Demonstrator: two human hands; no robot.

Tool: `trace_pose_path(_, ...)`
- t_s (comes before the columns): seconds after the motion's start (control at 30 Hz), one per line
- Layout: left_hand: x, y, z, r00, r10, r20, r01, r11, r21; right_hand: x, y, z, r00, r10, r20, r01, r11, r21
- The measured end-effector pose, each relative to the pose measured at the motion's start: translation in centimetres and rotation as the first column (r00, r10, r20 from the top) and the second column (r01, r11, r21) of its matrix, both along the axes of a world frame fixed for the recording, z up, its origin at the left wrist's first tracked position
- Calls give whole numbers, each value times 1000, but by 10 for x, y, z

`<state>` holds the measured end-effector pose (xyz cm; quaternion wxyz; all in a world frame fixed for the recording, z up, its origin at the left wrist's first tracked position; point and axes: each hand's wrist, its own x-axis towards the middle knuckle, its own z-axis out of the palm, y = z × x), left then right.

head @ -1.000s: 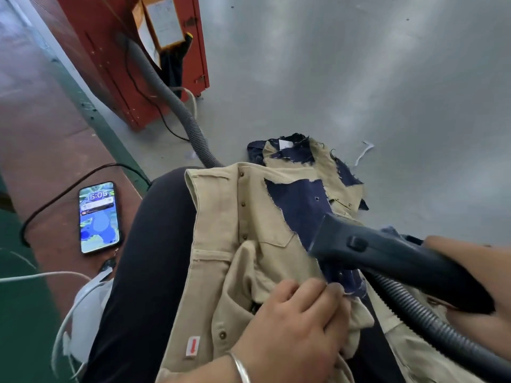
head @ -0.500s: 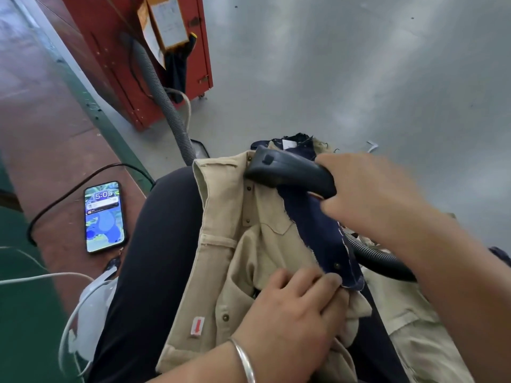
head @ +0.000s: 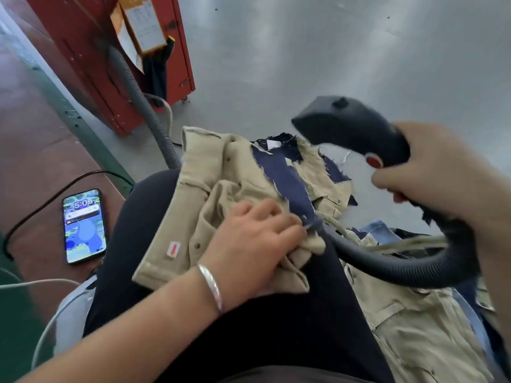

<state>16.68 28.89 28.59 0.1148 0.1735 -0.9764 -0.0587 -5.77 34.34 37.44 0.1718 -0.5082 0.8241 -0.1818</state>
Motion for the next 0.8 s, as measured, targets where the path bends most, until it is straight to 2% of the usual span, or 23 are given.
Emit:
trace_pose_path(0.13, -8, 6, 12, 993, -1, 117, -2, 1000, 27, 17, 36, -5, 993, 80, -84, -65, 984, 164)
trace_pose_path(0.27, -9, 45, 12, 980, 29, 194, -31, 1000, 6, 11, 60, -12, 975, 109, -193, -79, 984, 159)
trace_pose_path(0.4, -11, 57, 8, 990, 16, 143, -17, 1000, 4, 12, 72, -11, 968, 122, -221, -83, 981, 178)
trace_pose_path(0.67, -9, 64, -16, 999, 0, 33, 2, 999, -46, 41, 64, -11, 963, 182, -198, -93, 916, 391)
trace_pose_path(0.8, -9, 61, -21, 999, 34, 13, -34, 999, 10, 40, 34, -21, 977, 150, -151, -92, 936, 339)
